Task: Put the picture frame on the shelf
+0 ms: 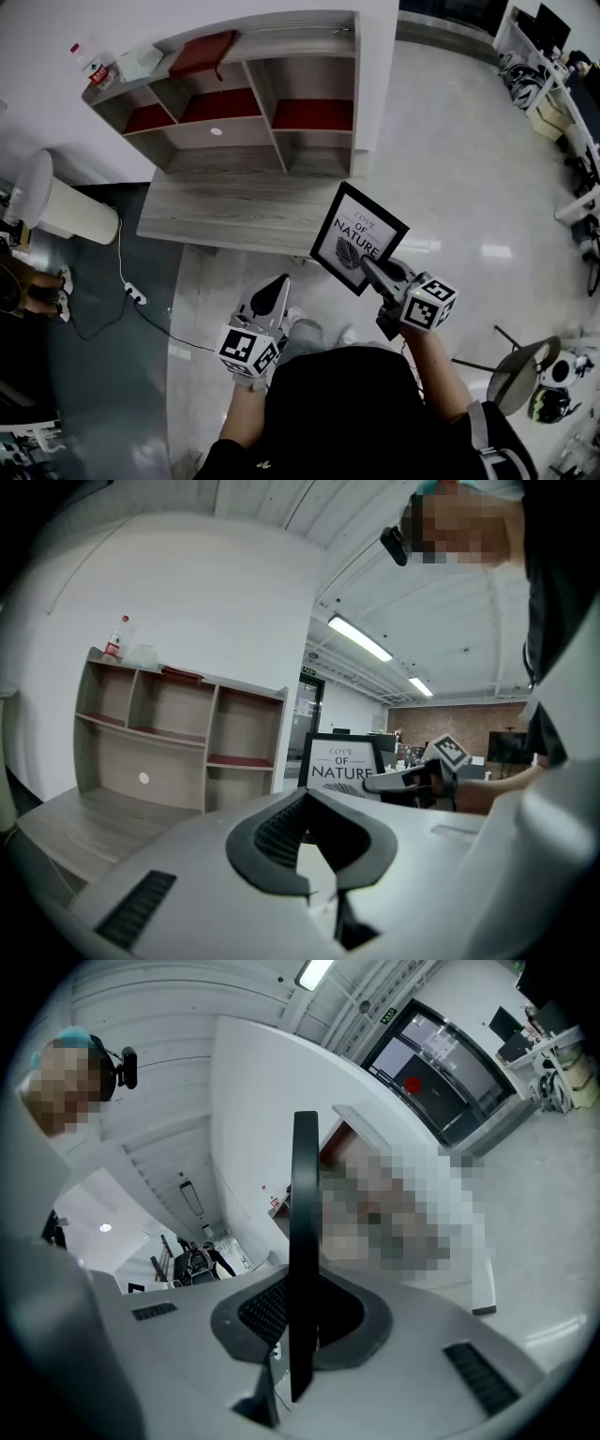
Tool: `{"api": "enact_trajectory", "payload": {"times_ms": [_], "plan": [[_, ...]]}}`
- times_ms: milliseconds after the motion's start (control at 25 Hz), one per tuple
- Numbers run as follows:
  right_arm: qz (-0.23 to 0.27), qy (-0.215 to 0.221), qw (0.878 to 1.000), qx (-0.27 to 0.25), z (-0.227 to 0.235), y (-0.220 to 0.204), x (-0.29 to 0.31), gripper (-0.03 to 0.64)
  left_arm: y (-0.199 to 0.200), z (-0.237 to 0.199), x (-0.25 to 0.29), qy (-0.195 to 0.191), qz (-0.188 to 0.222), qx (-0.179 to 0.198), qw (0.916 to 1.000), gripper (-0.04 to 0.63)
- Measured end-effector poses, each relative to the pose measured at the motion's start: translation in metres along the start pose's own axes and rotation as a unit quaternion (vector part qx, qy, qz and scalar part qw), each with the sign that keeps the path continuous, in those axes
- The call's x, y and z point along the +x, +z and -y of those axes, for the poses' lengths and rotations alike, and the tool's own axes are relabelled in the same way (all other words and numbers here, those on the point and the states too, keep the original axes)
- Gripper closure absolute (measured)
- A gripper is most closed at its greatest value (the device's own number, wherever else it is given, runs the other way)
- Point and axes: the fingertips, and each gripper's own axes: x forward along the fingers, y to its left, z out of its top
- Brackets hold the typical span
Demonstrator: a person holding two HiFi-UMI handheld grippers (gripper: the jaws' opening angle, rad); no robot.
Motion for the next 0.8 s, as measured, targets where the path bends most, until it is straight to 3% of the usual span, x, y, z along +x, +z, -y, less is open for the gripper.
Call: {"api": "enact_trajectory", "payload": {"times_ms": [320, 800], "plan": [[-0.011, -0.021, 1.000, -0.009, 0.032, 0.019, 0.050, 0.591, 0.001, -0.048, 0.058, -0.028, -0.008, 0.005, 0.9996, 0.588], [-0.011, -0.067, 0.998, -0.012, 0.077, 0.074, 0.182, 0.591, 0.033, -0.170, 0.163, -0.109, -0.016, -0.004, 0.9939, 0.588]]}}
